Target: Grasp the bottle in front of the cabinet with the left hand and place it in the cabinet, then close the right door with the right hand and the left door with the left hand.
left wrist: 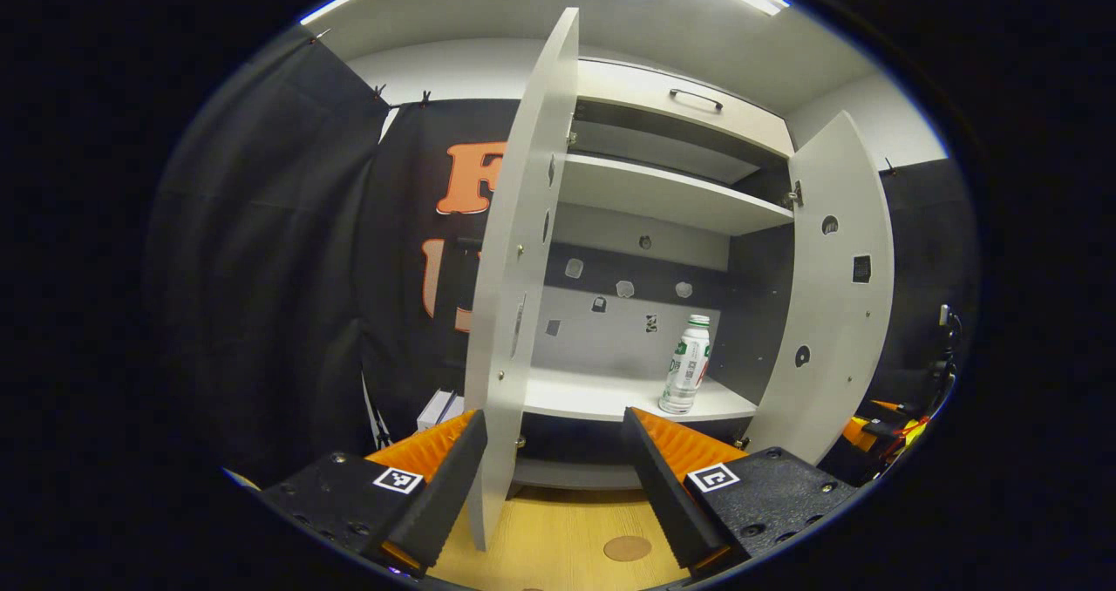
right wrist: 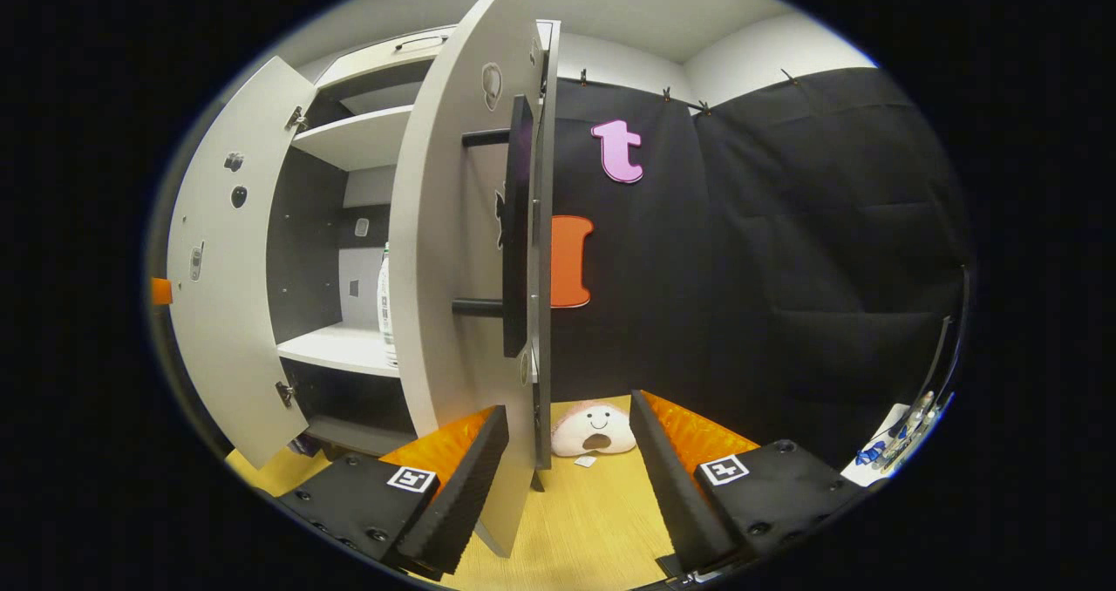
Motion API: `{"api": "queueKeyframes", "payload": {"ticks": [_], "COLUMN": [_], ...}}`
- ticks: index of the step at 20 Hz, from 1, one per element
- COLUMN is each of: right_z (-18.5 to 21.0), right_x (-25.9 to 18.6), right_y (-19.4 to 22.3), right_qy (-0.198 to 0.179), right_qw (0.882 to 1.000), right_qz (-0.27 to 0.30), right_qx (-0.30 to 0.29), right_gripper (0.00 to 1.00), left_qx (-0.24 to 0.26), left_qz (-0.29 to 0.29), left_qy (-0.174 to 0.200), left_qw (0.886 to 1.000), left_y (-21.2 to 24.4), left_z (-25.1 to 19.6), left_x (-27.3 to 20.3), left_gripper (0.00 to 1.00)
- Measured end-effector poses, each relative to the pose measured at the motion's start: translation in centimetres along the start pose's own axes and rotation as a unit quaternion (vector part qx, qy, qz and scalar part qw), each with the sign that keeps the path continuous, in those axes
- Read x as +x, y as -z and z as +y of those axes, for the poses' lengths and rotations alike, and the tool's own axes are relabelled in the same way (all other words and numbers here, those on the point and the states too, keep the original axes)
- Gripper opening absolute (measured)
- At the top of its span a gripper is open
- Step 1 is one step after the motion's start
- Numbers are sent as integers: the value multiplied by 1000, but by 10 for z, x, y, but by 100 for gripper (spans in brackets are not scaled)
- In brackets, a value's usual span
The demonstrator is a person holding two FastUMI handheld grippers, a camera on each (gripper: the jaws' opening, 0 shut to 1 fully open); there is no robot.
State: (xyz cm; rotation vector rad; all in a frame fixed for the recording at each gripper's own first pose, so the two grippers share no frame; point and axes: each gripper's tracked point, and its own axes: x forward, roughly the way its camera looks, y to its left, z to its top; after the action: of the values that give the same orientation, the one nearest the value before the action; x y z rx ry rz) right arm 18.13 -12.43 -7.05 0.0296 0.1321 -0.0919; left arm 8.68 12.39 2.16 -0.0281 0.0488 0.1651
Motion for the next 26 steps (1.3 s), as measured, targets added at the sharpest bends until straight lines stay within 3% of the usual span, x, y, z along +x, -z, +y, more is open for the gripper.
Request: {"api": "queueKeyframes", "payload": {"ticks": [4,11,18,26], "right_z": [1,31,81,141], "right_x": [-3,-5,-4,-7], "right_y": [-2,-5,0,-2], "right_qy": [19,20,-7,-65], "right_qw": [1000,999,1000,997], "right_qz": [-4,-4,-2,-9], "right_qx": [-3,-28,-14,-39], "right_gripper": [94,94,94,95], "left_qx": [-1,-1,-1,-2], "left_qz": [1,-7,-6,-3], "left_qy": [0,2,-13,-25], "left_qw": [1000,1000,1000,1000], "left_y": [1,3,5,10], "left_z": [15,27,49,62], "left_x": [-9,-27,-46,-61], "left_gripper": [95,95,95,95]}}
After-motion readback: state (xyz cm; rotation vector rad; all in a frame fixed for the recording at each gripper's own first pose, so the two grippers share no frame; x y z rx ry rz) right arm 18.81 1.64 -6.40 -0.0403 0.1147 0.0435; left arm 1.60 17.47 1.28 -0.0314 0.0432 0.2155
